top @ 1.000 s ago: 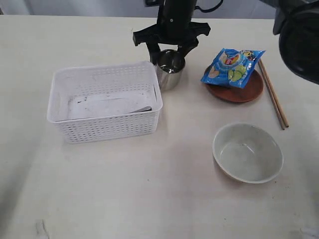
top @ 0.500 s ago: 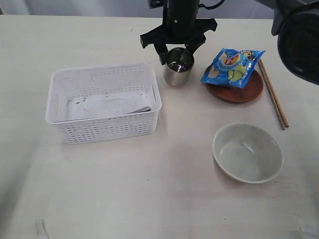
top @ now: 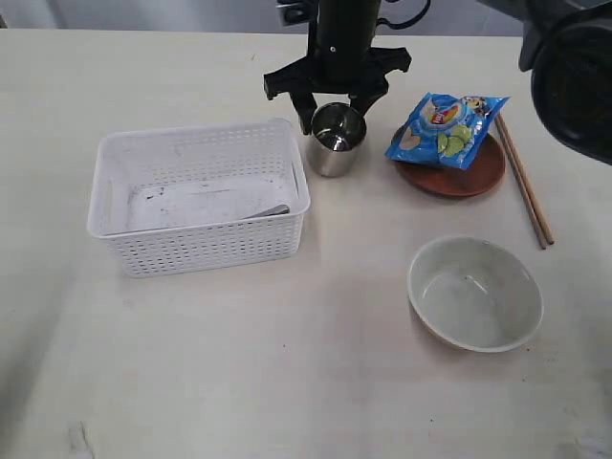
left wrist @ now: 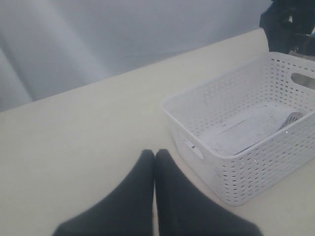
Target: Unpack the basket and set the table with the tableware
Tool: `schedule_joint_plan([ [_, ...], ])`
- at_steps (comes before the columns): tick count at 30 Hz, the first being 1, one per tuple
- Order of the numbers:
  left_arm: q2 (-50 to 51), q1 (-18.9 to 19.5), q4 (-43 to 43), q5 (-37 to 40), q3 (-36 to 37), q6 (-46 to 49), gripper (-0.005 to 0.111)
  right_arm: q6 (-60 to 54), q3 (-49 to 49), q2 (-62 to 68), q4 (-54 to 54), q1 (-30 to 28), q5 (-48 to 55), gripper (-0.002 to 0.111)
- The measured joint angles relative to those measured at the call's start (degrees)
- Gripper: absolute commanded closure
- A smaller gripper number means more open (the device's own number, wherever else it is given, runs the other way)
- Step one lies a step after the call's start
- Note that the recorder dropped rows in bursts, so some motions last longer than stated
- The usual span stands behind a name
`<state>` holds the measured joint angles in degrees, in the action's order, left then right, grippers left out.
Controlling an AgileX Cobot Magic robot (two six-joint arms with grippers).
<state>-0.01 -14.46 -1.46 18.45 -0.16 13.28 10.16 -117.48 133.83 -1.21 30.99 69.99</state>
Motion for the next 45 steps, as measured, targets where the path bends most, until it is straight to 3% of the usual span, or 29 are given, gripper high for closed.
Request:
schedule_joint_plan([
  [7,0.0,0.0,0.0,0.0,0.0,0.0,0.107,-0.1,1.23,-0.49,-0.59,0.0,-0.19,0.108],
  [10,0.0,0.0,0.0,0.0,0.0,0.0,0.107,-0.1,1.26,-0.49,-1.18,0.0,-0.19,0.102],
  [13,0.0,0.0,0.0,0.0,0.0,0.0,0.107,-0.41,1.26,-0.49,-1.18,0.0,-0.19,0.082],
  [17,0.0,0.0,0.0,0.0,0.0,0.0,0.107,-0.79,1.26,-0.49,-1.18,0.0,-0.19,0.041],
  [19,0.0,0.0,0.0,0.0,0.0,0.0,0.107,-1.08,1.26,-0.49,-1.52,0.0,-0.19,0.035],
  [28,0.0,0.0,0.0,0.0,0.0,0.0,0.107,-3.25,-8.19,-2.9,-2.19,0.0,0.04,0.036],
  [32,0.0,0.0,0.0,0.0,0.0,0.0,0.107,-15.28,-8.66,-7.0,8.81,0.43,0.04,0.037],
  [36,0.0,0.0,0.0,0.0,0.0,0.0,0.107,-21.09,-4.1,-9.53,12.0,5.23,-0.18,0.06],
  [39,0.0,0.0,0.0,0.0,0.0,0.0,0.107,-23.91,1.63,-9.3,11.53,8.34,0.05,0.06],
  [45,0.0,0.0,0.0,0.0,0.0,0.0,0.107,-28.28,2.24,-9.3,11.26,11.7,0.05,0.059],
])
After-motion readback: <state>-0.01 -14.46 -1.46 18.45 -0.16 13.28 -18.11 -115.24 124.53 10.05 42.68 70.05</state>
